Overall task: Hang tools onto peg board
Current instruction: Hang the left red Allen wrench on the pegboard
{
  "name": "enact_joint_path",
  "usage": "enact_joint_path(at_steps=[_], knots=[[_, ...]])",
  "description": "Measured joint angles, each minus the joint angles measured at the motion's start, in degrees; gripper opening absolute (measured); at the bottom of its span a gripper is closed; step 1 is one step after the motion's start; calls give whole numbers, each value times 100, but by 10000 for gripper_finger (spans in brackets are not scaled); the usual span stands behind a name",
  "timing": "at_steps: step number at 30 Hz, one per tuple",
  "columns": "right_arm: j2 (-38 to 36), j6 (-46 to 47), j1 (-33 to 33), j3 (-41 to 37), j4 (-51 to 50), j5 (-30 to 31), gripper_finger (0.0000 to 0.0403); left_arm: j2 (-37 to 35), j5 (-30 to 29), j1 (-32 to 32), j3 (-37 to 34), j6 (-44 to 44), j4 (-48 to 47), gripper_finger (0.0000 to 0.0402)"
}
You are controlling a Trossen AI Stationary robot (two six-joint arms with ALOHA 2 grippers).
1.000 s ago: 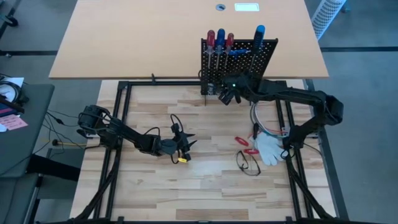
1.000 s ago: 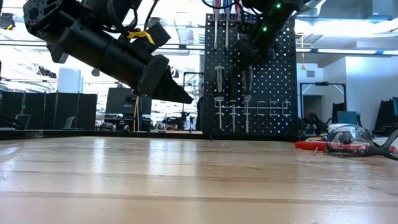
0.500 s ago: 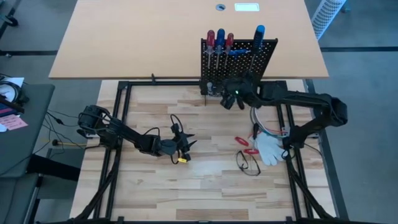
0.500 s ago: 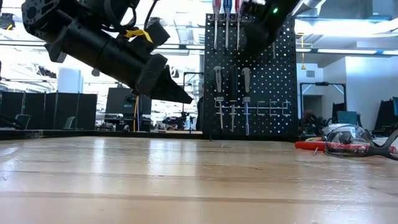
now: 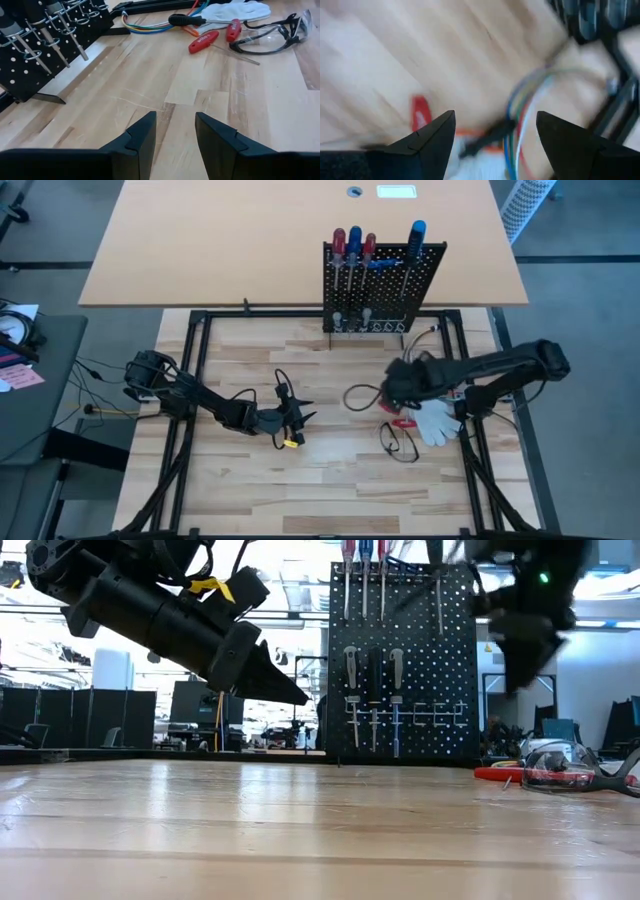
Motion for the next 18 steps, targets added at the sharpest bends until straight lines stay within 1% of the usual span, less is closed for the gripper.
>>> enact_joint_path(at_steps=[1, 3, 7, 9, 12, 18], knots=[[0, 322, 49, -179, -8, -77, 285, 0, 0, 0, 0, -2, 0, 131], [2, 592, 142, -535, 219, -311, 285, 0, 2, 0, 0, -4, 0, 131], [4, 482, 330, -1162, 1471, -1047, 285, 0, 2, 0, 0, -6, 3, 131], [7, 234, 367, -1384, 2025, -1347, 285, 0, 2, 4, 0, -6, 4, 131], [8, -372, 405, -1574, 2566, -1468, 285, 0, 2, 4, 0, -6, 0, 131], [21, -1006, 373, -1593, 2572, -1435, 285, 0, 2, 4, 0, -8, 5, 131]])
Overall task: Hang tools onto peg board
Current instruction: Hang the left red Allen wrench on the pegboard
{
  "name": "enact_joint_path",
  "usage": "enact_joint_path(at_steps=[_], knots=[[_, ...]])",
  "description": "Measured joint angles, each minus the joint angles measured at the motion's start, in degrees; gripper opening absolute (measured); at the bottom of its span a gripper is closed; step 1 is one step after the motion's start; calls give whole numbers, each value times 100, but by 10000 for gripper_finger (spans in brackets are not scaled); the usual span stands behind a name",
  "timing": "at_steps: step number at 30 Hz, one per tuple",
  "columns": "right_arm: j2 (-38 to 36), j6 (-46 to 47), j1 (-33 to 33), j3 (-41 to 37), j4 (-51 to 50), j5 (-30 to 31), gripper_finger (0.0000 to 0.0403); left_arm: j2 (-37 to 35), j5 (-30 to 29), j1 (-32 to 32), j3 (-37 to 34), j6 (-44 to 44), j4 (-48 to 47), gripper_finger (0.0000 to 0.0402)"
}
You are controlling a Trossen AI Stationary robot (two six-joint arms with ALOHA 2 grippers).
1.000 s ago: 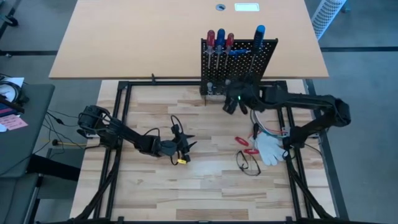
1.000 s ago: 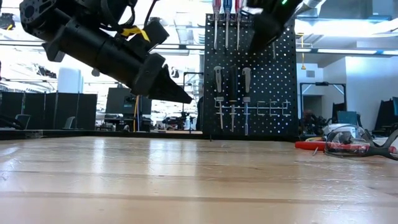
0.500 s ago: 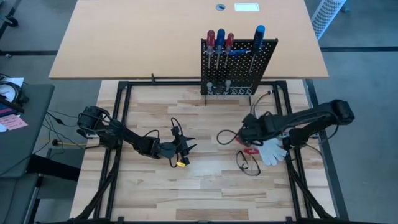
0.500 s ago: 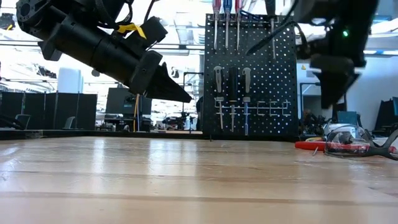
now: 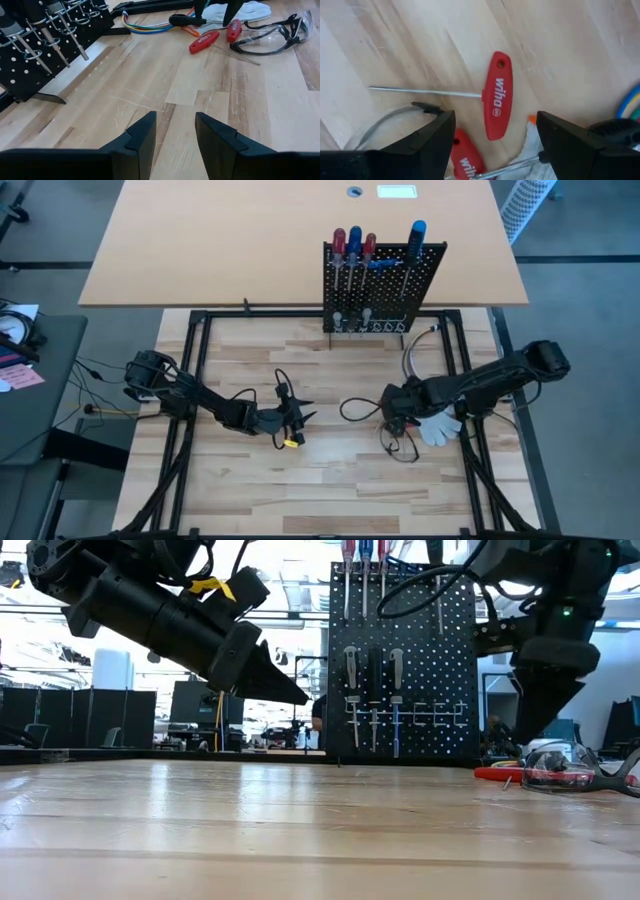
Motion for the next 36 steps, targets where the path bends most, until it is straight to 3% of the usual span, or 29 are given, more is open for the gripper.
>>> enact_joint_path(at_steps=[19, 24, 32, 36], knots=[[4, -1004, -342, -1040, 1433, 179, 272, 0, 0, 2, 0, 15, -2, 131], [-8, -1380, -343, -1259, 1706, 180, 221, 0, 0, 2, 0, 17, -1, 131], [-18, -1687, -339, -1450, 1814, 148, 88, 0, 0, 2, 0, 17, -3, 131], [-9, -1799, -319, -1435, 1854, 516, 77, 0, 2, 4, 0, 20, -2, 131]])
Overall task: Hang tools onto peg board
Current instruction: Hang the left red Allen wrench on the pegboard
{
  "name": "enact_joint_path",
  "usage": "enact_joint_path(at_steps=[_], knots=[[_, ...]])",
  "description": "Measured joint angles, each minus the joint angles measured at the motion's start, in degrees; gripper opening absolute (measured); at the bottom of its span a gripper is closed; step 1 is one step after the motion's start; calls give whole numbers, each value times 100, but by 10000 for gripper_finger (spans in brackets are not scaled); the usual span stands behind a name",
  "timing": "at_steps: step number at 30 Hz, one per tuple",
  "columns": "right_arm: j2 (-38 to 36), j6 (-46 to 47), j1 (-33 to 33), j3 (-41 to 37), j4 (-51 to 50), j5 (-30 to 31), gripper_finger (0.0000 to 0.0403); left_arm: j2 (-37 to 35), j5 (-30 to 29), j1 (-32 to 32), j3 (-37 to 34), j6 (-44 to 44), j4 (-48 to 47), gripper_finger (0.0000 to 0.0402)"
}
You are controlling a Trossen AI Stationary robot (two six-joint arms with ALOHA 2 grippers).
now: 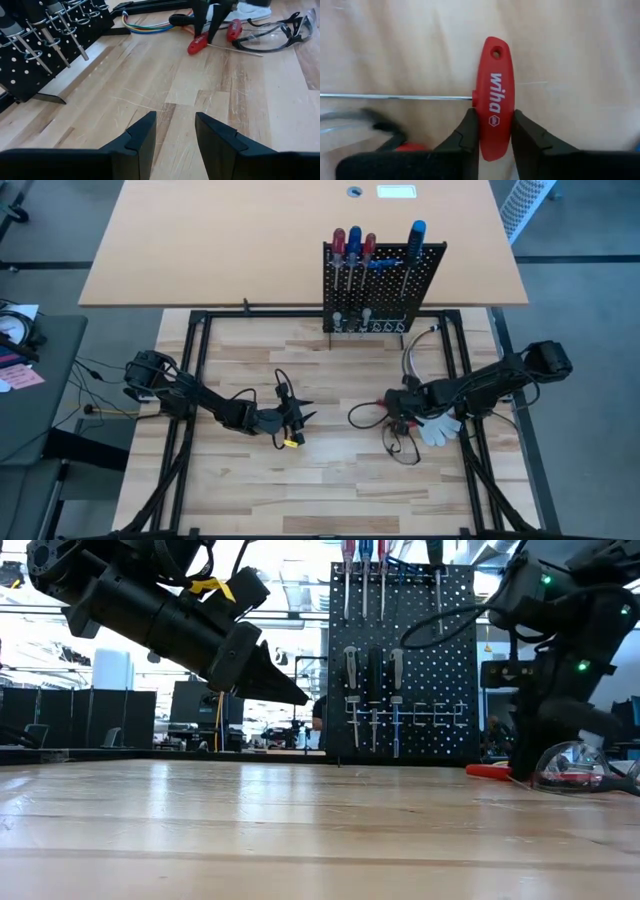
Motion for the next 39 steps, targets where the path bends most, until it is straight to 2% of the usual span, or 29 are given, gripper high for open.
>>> enact_joint_path(at_steps=[5, 7, 12, 14, 16, 20, 26, 29, 34, 39], knots=[[29, -259, 70, 223, -213, 1005, 75, 0, -1, 20, 0, 0, 1, 131], [29, -389, 96, 417, -233, 1511, 47, 0, -1, 20, 0, 0, 1, 131], [25, -1052, 211, 960, -514, 2946, 6, 0, 1, 23, 0, 4, -1, 131], [22, -1455, 223, 1184, -512, 3449, 2, 0, 1, 23, 0, 4, 1, 131], [21, -1766, 175, 1394, -573, 3679, 8, 1, 1, 23, 0, 4, 0, 131], [-1, -1690, 25, 1622, -781, 3518, 16, 0, 1, 23, 0, 2, -7, 131], [-69, -1346, -418, 1495, -950, 2334, 46, 0, 121, 21, 0, 2, -12, 131], [-63, -1377, -818, 1357, -846, 1799, 82, 0, 151, 20, 0, 2, -8, 131], [-65, -1322, -1813, 976, 0, 1033, 141, 0, 154, 20, 0, 2, 1, 131], [-63, -555, -2620, 642, 520, 353, 151, 0, 151, 20, 0, 1, 4, 131]])
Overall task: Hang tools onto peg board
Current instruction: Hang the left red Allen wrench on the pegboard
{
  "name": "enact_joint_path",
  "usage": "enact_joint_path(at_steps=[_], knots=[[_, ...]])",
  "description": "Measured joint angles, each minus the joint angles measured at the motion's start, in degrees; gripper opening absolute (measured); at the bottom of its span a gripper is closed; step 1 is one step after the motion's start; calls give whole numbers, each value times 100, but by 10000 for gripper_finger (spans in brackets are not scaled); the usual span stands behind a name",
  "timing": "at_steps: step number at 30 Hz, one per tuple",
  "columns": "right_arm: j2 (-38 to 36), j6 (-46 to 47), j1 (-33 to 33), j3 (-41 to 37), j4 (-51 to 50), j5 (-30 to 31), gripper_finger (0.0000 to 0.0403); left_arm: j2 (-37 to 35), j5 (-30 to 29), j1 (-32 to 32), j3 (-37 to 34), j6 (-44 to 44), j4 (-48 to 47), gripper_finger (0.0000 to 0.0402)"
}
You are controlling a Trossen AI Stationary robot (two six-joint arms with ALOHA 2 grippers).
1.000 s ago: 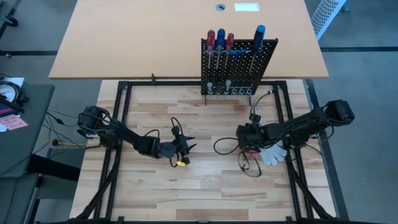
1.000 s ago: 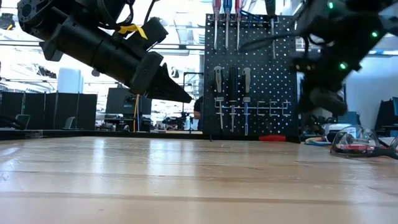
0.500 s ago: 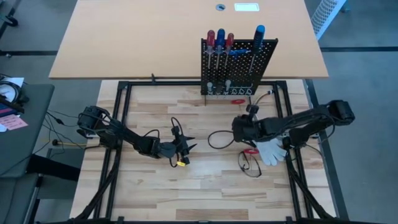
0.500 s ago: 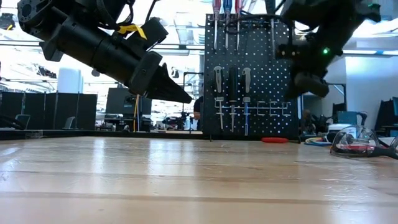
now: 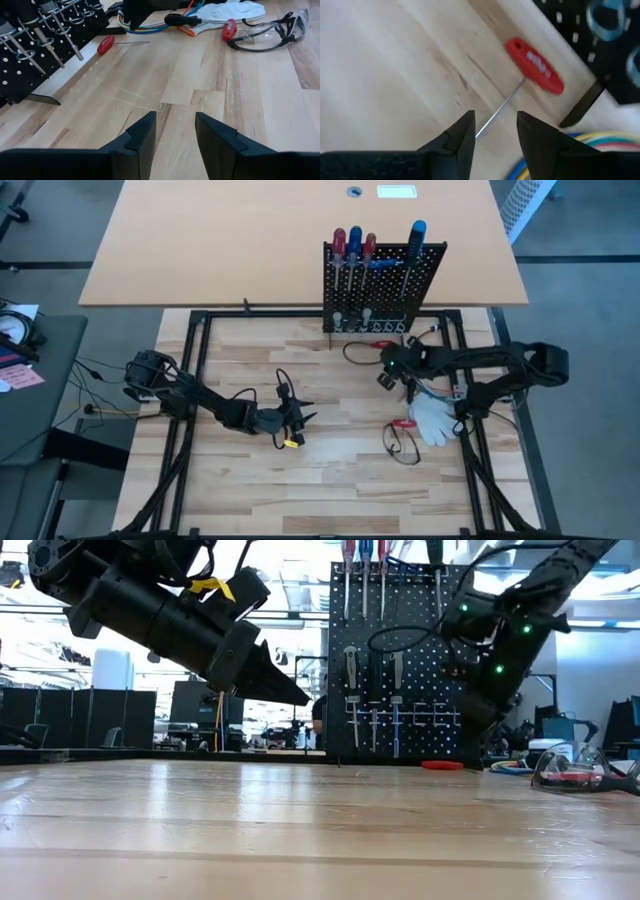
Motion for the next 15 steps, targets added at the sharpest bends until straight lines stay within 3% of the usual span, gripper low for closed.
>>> enact_joint_path(at_steps=[6, 15], knots=[[246, 411, -90, -136, 205, -36, 122, 0, 2, 0, 0, -1, -2, 131], [1319, 767, -25, -101, 496, 25, 68, 0, 2, 0, 0, 0, 34, 131]])
